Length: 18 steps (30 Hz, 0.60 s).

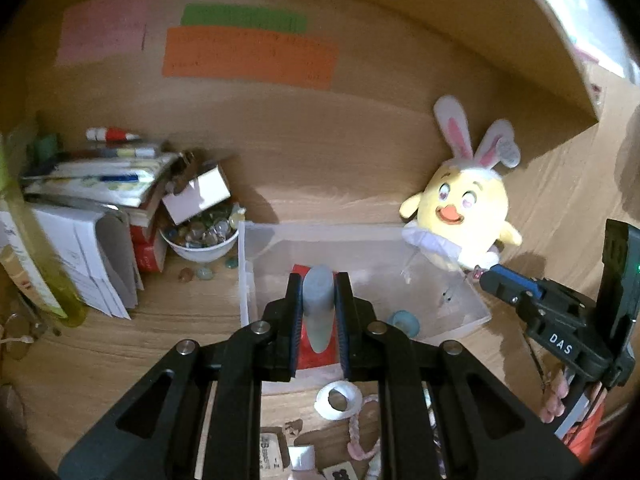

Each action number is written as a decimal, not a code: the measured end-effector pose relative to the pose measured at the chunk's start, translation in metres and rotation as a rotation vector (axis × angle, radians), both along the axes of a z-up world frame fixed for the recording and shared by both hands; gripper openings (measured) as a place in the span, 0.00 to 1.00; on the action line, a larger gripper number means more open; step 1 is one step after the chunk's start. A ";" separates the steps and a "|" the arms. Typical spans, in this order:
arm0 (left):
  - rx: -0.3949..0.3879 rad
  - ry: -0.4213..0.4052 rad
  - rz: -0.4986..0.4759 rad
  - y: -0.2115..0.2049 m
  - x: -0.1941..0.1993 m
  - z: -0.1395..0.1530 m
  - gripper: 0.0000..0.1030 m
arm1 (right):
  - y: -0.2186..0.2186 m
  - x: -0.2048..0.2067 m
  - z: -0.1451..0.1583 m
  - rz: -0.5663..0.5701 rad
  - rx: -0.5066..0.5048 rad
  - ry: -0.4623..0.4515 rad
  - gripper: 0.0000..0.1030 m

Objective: Organize objects
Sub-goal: 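Lower the light-blue bottle and pink clip into the clear box and release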

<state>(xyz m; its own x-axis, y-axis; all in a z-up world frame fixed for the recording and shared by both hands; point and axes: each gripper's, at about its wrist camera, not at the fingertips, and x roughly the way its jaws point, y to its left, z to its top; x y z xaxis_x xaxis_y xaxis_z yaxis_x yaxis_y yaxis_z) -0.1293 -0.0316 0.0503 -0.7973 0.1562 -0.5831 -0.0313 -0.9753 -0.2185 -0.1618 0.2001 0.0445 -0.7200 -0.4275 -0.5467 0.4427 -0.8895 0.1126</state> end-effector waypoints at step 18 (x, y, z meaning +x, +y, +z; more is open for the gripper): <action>-0.030 -0.147 -0.040 0.011 -0.043 -0.052 0.14 | -0.004 -0.031 -0.048 -0.035 0.079 -0.111 0.18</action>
<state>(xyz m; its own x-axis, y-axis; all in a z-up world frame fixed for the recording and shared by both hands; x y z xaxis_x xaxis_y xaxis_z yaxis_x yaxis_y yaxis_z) -0.1725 -0.0210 -0.0014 -0.6968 0.1667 -0.6976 -0.0402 -0.9802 -0.1941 -0.1930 0.1957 -0.0038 -0.6671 -0.3559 -0.6544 0.3999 -0.9123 0.0884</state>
